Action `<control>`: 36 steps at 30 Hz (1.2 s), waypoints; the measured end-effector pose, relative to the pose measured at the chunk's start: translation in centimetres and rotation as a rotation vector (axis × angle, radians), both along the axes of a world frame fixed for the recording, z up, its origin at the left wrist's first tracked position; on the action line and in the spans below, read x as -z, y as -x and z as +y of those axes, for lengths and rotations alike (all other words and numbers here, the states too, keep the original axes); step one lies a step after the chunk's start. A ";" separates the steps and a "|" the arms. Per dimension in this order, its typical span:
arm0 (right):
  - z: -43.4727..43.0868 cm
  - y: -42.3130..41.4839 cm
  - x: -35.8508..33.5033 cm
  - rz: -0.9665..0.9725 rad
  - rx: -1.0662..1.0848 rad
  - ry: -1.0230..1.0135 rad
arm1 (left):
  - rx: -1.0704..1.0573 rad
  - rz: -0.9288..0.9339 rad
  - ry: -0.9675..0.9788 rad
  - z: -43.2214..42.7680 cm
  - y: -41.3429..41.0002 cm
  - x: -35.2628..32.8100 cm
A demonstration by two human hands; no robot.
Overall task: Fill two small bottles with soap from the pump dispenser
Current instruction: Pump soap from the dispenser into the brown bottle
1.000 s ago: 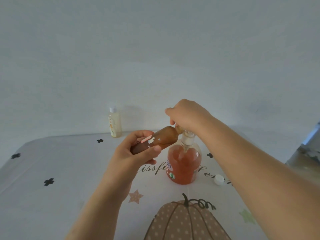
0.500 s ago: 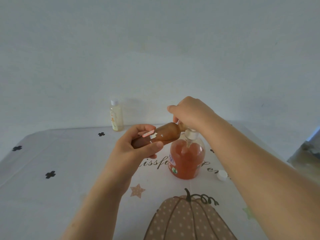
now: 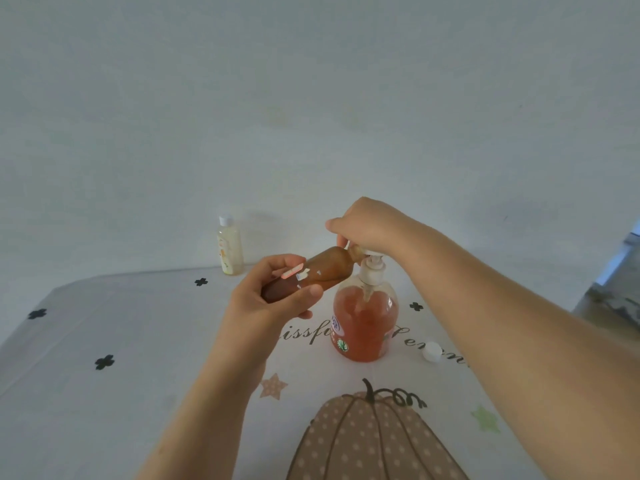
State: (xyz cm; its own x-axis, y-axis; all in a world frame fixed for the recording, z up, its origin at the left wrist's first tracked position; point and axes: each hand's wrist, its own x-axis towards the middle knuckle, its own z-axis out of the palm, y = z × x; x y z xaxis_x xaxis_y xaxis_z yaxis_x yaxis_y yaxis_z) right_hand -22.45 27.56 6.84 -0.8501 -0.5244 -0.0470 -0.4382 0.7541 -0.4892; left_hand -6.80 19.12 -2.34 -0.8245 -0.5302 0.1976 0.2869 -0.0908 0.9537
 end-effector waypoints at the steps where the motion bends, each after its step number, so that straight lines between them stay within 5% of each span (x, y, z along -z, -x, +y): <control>1: 0.0 0.0 0.1 0.001 0.005 0.007 | 0.005 -0.002 -0.003 0.0 0.0 0.0; 36: 0.0 0.3 1.0 0.048 0.063 0.059 | 0.045 -0.023 -0.041 -0.4 0.2 0.5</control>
